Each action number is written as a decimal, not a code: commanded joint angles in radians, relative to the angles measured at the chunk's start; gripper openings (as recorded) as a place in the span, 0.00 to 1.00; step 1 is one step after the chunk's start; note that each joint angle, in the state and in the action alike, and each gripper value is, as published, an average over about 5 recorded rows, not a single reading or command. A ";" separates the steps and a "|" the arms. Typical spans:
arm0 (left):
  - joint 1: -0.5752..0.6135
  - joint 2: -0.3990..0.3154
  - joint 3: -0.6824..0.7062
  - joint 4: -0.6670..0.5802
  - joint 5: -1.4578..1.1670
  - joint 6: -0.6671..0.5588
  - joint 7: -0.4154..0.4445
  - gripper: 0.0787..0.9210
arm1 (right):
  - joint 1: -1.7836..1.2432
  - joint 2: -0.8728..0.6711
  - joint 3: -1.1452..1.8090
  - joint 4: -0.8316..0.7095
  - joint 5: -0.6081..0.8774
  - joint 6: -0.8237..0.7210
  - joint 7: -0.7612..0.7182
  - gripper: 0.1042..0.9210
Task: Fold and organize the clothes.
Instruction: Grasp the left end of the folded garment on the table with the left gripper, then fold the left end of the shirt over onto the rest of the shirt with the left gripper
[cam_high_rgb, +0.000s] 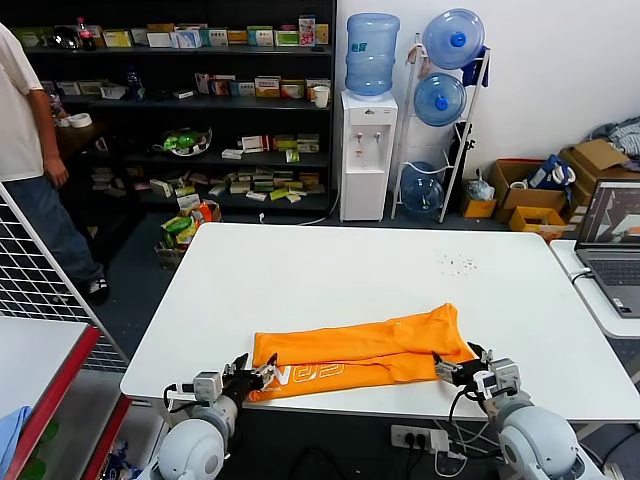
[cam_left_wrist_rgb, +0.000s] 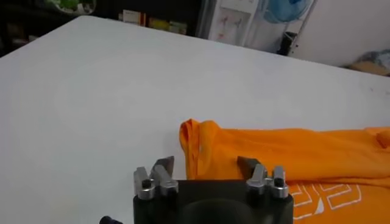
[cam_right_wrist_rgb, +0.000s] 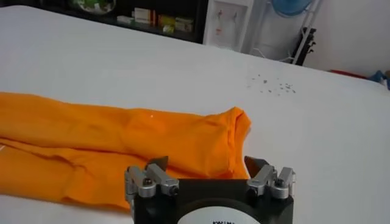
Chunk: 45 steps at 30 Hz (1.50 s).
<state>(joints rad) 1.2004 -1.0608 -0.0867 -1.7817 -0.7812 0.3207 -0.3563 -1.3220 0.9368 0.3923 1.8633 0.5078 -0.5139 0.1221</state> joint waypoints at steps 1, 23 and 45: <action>-0.004 -0.017 0.000 0.028 -0.051 0.019 0.004 0.67 | -0.007 0.001 0.002 0.009 0.000 0.001 0.002 0.88; -0.060 0.115 -0.069 0.042 -0.062 0.022 0.034 0.04 | 0.006 0.053 0.029 0.044 0.022 0.028 0.040 0.88; -0.187 0.244 -0.044 -0.123 -0.156 0.091 -0.026 0.04 | 0.020 0.188 0.061 -0.015 -0.171 0.348 0.082 0.88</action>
<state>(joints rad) 1.0322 -0.7539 -0.1945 -1.6984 -0.8565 0.3623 -0.3109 -1.3090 1.0622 0.4489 1.8897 0.4465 -0.3505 0.1912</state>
